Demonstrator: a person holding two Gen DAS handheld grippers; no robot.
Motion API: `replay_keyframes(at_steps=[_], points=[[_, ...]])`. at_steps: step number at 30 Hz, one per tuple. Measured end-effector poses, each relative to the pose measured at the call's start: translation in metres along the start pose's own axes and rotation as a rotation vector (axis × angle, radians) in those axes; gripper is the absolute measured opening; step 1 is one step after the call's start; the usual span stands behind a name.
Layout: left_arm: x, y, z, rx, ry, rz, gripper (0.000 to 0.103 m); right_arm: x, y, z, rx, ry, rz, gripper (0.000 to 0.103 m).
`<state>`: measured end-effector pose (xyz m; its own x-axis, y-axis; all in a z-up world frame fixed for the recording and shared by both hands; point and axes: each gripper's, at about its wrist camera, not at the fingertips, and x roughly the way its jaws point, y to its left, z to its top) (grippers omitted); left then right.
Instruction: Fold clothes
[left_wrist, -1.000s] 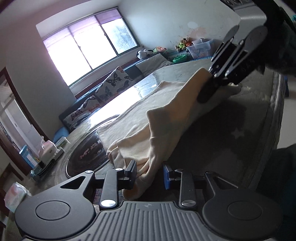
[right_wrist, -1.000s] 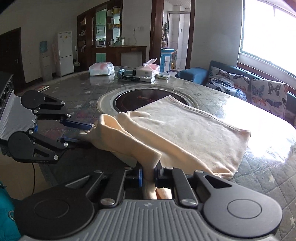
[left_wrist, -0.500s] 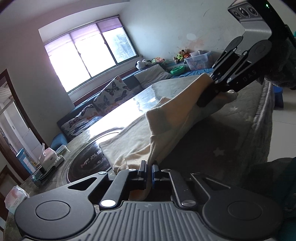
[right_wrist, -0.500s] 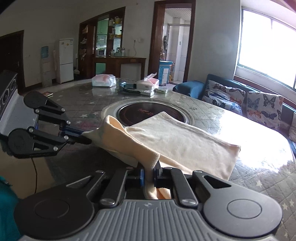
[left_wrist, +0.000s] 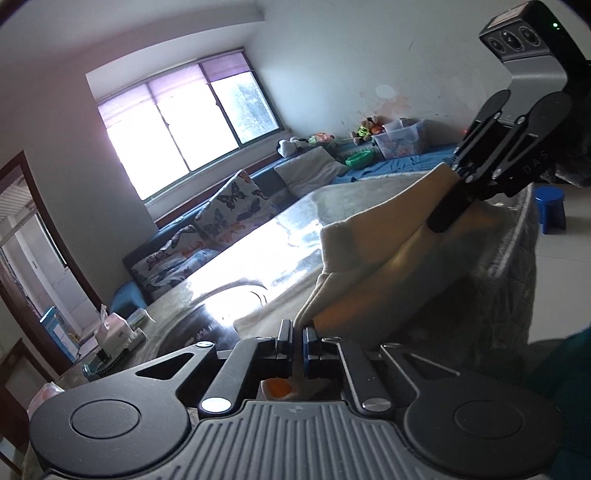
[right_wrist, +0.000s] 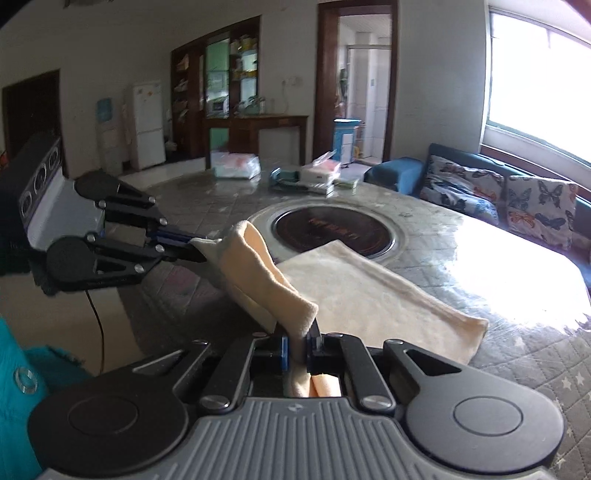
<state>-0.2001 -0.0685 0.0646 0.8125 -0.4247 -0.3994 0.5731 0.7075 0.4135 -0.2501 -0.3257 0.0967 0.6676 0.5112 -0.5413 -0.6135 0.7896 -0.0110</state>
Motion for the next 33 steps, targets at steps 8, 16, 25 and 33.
replay_keyframes(at_steps=[8,16,25,33], points=[[0.079,0.029,0.028,-0.069,0.020,0.065,0.006,0.030,-0.049,0.035,0.011,0.003,-0.055,0.007],[0.192,0.046,0.033,-0.189,0.177,0.119,0.007,0.123,-0.126,0.056,0.116,0.060,-0.134,0.008],[0.236,0.053,0.015,-0.249,0.288,0.132,0.021,0.182,-0.164,0.024,0.313,0.110,-0.217,0.024],[0.219,0.063,0.017,-0.313,0.272,0.168,0.027,0.133,-0.166,0.015,0.310,0.086,-0.262,0.030]])
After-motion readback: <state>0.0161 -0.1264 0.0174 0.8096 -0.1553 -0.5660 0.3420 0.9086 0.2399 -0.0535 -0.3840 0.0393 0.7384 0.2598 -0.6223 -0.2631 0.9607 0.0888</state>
